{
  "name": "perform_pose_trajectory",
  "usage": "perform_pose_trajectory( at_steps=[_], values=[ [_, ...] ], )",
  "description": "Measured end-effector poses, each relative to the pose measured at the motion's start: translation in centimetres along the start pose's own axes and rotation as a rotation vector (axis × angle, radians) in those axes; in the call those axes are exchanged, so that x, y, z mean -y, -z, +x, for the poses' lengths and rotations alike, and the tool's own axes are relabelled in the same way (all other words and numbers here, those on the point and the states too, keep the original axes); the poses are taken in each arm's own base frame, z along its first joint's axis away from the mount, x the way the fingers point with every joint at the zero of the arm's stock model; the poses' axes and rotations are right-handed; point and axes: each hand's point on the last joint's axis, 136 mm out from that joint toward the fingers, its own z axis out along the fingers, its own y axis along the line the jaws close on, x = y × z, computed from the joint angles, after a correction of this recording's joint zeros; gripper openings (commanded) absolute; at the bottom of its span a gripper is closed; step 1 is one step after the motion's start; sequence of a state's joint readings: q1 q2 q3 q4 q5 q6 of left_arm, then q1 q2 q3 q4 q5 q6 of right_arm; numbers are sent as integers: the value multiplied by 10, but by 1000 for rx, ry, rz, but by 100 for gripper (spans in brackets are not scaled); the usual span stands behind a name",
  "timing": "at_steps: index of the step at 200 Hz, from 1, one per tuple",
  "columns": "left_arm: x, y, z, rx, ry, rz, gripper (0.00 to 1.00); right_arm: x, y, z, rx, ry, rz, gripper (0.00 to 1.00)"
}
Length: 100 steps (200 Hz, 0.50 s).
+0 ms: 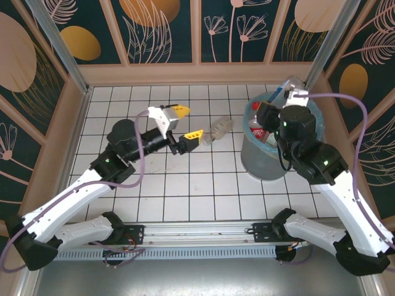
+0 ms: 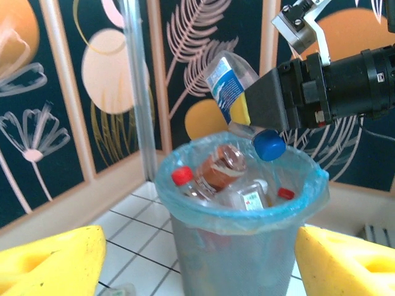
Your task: Put the plastic bottles in the bin
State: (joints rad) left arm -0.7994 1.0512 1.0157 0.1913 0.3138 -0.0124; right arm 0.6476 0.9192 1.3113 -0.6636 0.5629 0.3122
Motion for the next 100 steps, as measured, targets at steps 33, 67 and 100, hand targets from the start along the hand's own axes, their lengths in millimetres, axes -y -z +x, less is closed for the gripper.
perform_pose_trajectory(
  at_steps=[33,67,100],
  values=[
    [7,-13,17,-43,6,28,80,20,-12,37,-94,168,39,60],
    [7,-15,16,-36,-8,19,81,36,-23,44,-143,261,86,70],
    [3,-15,18,-37,-21,-4,81,47,-25,41,-149,310,109,88]
  ],
)
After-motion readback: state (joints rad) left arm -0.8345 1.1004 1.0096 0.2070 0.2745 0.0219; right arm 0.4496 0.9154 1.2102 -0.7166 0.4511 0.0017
